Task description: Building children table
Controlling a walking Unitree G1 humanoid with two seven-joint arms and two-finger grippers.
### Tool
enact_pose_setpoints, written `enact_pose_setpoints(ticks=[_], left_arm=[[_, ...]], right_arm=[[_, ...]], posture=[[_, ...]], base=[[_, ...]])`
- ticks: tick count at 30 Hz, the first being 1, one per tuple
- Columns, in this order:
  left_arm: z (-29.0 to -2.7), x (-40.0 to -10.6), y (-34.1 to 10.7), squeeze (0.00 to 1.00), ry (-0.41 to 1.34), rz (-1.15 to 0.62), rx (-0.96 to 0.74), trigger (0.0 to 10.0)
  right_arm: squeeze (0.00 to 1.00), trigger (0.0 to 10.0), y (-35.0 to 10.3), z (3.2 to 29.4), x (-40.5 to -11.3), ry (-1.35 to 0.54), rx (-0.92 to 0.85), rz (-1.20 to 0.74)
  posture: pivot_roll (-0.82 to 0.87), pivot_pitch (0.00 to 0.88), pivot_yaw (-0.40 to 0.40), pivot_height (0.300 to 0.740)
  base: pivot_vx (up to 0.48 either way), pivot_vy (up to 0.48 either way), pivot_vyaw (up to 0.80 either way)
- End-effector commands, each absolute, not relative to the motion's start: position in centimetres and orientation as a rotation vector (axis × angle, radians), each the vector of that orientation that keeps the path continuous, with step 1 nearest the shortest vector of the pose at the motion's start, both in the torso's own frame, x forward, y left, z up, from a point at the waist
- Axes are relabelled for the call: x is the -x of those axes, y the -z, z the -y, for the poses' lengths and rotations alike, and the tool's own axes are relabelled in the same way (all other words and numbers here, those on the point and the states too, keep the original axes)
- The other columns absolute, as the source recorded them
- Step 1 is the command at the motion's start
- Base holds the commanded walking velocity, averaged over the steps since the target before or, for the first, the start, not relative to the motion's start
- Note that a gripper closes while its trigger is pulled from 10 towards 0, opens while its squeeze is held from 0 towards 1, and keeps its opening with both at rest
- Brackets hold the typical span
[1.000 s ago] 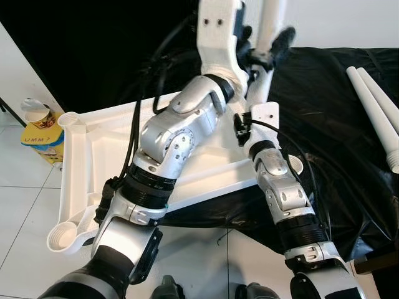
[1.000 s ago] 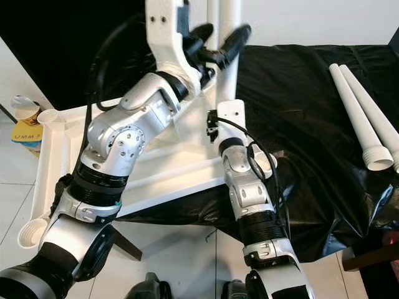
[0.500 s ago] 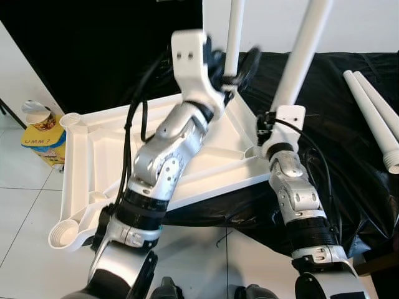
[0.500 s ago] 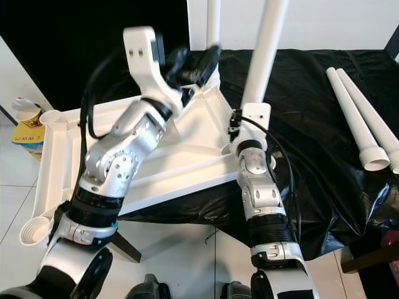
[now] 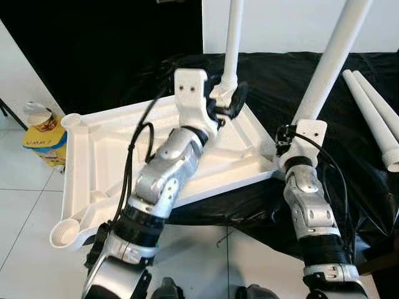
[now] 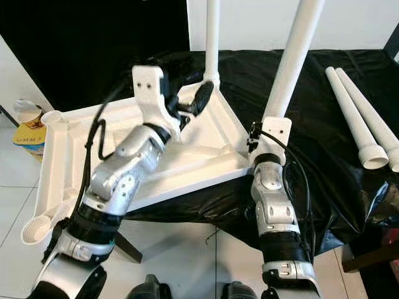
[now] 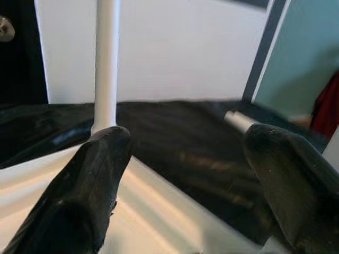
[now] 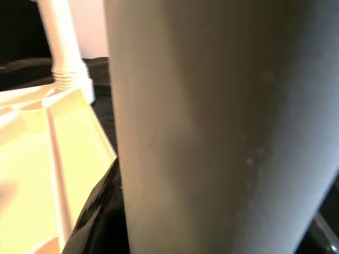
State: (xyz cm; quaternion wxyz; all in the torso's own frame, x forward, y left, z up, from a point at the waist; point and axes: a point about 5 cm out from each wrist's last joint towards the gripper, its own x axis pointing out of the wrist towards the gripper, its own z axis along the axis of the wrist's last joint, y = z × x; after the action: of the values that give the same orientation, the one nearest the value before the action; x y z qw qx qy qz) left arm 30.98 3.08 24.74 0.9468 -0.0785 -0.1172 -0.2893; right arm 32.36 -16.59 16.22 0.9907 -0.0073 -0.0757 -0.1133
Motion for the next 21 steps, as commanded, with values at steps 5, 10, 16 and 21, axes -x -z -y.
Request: enact_pose_setpoints(ticks=[5, 10, 16, 21], left_arm=[[-2.7, -30.3, -22.7, 0.0, 0.668, 0.233, 0.049, 10.0], [-2.6, -30.1, -22.1, 0.0, 0.669, 0.225, 0.028, 10.0], [-2.4, -29.9, -21.8, 0.0, 0.685, 0.242, -0.012, 10.0], [-2.1, -29.5, -21.5, 0.0, 0.725, 0.245, -0.033, 10.0]], right_arm=[[0.0, 10.0, -15.5, 17.0, -31.8, 0.254, 0.0, 0.149], [0.0, 10.0, -14.8, 17.0, -31.9, 0.25, -0.014, 0.142], [0.0, 10.0, -14.1, 17.1, -32.4, 0.24, -0.045, 0.119], [0.0, 10.0, -13.7, 17.1, -32.4, 0.218, -0.042, 0.097]], posture=[[0.0, 0.095, 0.063, 0.74], [0.01, 0.098, 0.066, 0.74], [0.01, 0.101, 0.067, 0.74], [0.01, 0.103, 0.064, 0.74]], base=[[0.0, 0.0, 0.0], [0.0, 0.0, 0.0], [0.0, 0.0, 0.0], [0.0, 0.0, 0.0]])
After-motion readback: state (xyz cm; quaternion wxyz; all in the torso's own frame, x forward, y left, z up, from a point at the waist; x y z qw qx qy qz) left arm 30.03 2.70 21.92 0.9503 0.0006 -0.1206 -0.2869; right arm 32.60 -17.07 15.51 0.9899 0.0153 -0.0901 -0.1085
